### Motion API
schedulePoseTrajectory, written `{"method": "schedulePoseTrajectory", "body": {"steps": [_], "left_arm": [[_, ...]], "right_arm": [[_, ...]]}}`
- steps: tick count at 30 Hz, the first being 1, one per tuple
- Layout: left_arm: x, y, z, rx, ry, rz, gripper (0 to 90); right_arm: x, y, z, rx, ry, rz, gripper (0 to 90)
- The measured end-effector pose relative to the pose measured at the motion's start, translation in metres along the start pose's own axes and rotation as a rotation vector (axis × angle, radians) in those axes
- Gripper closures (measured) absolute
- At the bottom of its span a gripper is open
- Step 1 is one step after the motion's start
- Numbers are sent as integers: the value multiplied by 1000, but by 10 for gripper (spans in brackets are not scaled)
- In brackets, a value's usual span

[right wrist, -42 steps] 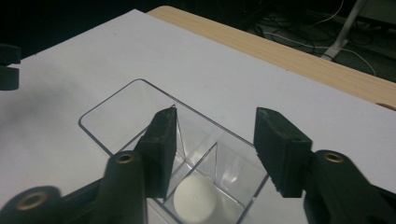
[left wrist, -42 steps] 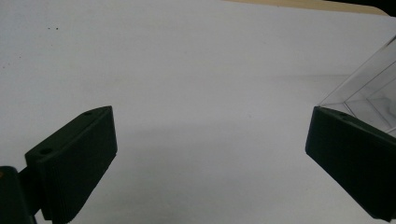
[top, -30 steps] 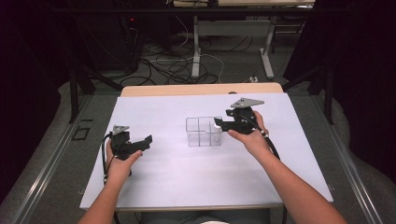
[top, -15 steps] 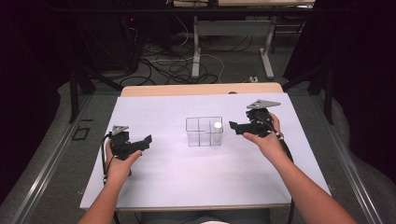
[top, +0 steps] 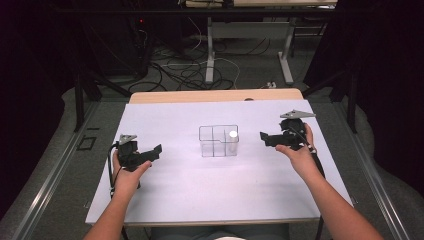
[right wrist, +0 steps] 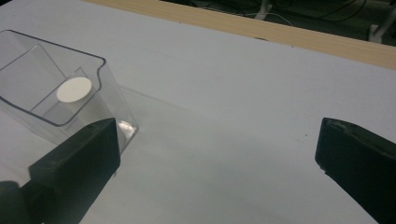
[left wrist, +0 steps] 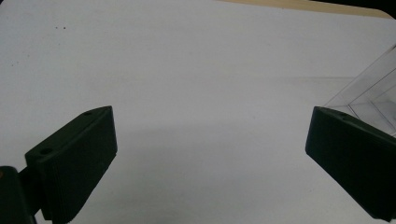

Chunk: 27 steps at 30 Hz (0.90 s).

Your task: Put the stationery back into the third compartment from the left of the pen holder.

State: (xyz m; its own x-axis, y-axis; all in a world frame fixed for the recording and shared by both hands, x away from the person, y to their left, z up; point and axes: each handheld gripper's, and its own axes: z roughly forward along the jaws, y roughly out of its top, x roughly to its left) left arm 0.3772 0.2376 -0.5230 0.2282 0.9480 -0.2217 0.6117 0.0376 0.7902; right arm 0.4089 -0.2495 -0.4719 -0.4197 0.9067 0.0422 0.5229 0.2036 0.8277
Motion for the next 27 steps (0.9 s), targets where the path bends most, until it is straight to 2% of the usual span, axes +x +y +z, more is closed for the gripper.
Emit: {"method": "schedulePoseTrajectory", "body": {"steps": [12, 16, 20, 27], "left_arm": [[2, 0, -1, -1, 6, -8, 21], [2, 0, 0, 0, 8, -11, 21], [3, 0, 0, -1, 9, -15, 21], [3, -1, 1, 6, 11, -9, 21]], "right_arm": [[-26, -22, -2, 15, -41, 66, 0], [-37, -30, -2, 24, -44, 122, 0], [-46, -37, -1, 30, -53, 152, 0], [-58, -49, 1, 55, -87, 129, 5]]}}
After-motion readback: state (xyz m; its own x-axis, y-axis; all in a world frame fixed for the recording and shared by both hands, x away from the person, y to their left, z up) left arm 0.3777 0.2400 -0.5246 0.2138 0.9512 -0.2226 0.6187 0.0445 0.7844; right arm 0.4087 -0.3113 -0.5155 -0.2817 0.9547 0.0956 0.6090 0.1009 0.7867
